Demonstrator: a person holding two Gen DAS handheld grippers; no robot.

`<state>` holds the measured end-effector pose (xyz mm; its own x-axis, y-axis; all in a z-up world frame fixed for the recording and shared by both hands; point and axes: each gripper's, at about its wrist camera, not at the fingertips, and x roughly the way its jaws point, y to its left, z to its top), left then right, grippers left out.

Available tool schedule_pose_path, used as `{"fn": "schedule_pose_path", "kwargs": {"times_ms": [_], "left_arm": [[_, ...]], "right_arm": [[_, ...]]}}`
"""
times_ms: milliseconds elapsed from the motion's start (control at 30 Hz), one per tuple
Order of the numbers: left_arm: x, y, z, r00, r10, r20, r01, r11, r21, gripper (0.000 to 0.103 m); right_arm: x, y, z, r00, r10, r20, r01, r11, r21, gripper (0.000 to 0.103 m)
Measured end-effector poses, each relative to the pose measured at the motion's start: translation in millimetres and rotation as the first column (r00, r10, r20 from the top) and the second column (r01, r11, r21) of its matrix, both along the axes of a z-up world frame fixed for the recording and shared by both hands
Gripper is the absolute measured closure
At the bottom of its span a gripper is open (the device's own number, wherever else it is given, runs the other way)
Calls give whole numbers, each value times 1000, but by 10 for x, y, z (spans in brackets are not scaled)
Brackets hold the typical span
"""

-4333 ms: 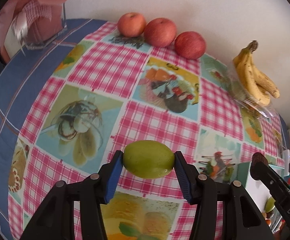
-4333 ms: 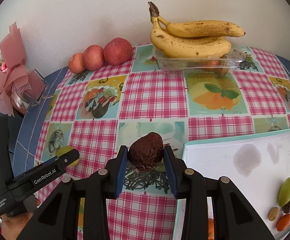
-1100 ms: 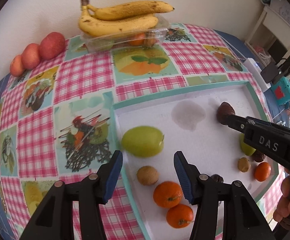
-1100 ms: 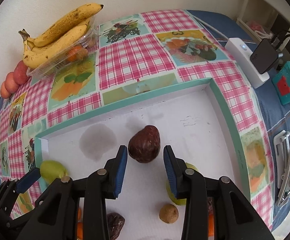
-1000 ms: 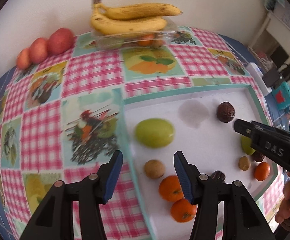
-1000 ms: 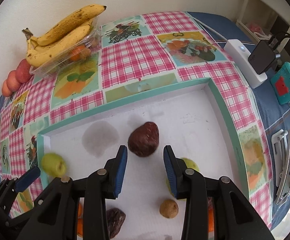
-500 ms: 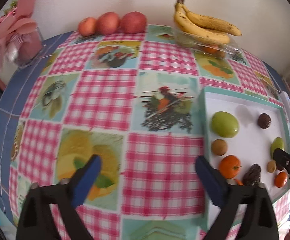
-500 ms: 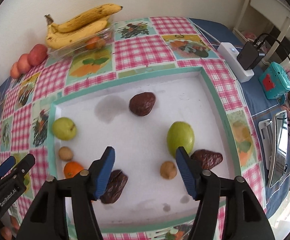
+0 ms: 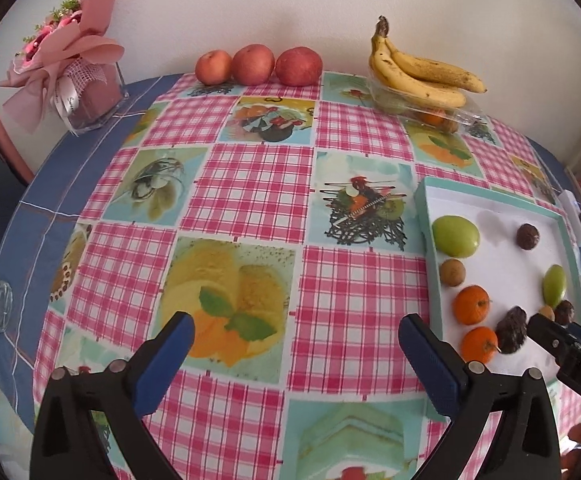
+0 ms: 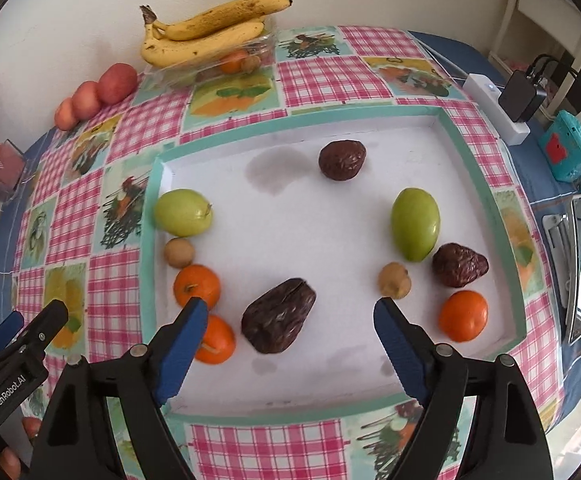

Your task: Organize fruits

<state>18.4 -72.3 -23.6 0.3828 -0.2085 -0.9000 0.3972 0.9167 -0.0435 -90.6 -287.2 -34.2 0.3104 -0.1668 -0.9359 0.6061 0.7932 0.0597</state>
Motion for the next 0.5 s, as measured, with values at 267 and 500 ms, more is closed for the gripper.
{"fn": "schedule_pose_path", "kwargs": {"times_ms": [267, 500], "left_arm": [[-204, 114, 213, 999, -22, 37, 23, 999, -33, 0], [-350, 141, 342, 991, -7, 131, -2, 998, 64, 0]], "right_arm": [[-106, 187, 118, 999, 31, 37, -30, 999, -12, 15], [-196, 343, 219, 997, 69, 25, -67, 996, -59, 15]]}}
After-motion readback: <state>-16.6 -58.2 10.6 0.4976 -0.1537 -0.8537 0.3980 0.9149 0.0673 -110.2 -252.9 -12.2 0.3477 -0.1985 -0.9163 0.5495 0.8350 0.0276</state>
